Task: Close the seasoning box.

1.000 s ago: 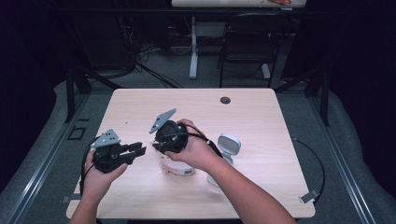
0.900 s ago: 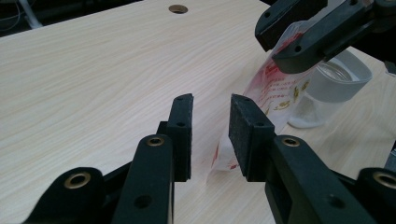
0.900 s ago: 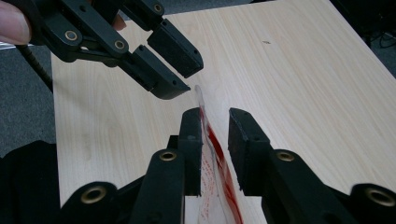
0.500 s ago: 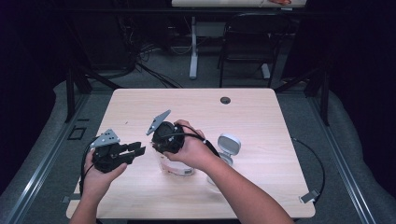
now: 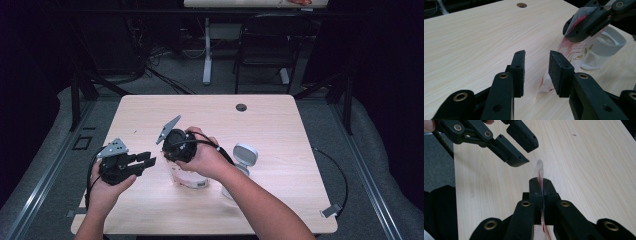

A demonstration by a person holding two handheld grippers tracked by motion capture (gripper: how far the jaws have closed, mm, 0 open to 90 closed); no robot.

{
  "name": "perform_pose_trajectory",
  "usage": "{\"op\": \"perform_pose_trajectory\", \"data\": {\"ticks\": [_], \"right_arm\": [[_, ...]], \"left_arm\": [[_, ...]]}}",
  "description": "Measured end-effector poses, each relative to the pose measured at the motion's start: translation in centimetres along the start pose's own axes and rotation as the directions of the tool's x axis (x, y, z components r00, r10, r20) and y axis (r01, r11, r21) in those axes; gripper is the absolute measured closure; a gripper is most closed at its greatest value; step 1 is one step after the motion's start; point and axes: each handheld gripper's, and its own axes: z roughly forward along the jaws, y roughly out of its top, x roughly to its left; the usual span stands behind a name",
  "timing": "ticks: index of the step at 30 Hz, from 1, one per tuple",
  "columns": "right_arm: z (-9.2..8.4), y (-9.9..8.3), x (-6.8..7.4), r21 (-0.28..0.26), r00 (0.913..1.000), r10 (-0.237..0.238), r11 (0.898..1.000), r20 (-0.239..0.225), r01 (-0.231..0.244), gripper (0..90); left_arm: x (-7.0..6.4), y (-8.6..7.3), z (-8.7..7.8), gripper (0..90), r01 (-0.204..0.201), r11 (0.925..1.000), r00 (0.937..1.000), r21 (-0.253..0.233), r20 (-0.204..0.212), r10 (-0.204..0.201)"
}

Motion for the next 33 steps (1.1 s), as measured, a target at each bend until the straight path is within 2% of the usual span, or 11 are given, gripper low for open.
{"op": "perform_pose_trajectory", "data": {"ticks": [4,10,18,25,33], "right_arm": [[-0.1,0.0,0.0,0.005,0.9997,-0.019,1.000,0.012,0.019,89.7],[-0.5,-0.2,-0.3,0.005,0.9998,-0.013,1.000,0.011,0.013,90.0],[-1.3,-0.7,-0.7,-0.032,1.0000,0.003,0.999,0.004,-0.002,90.0],[-1.9,-0.8,-0.3,-0.045,0.9999,-0.014,0.999,-0.002,0.014,90.0],[-3.3,-1.2,-0.2,-0.082,0.9999,-0.010,0.997,0.004,0.010,90.0]], "left_arm": [[0.0,0.0,0.0,65.7,0.000,1.0000,1.0000,-0.001,0.000,0.000],[0.0,0.0,0.2,62.3,-0.002,1.0000,1.0000,0.002,-0.002,0.002],[-0.2,0.0,0.2,60.1,-0.003,1.0000,0.9999,-0.001,0.010,0.003],[-0.6,0.2,0.3,57.5,-0.021,0.9998,0.9993,-0.001,0.030,0.021],[-1.2,0.3,0.9,54.1,-0.043,0.9991,0.9978,0.002,0.050,0.043]]}}
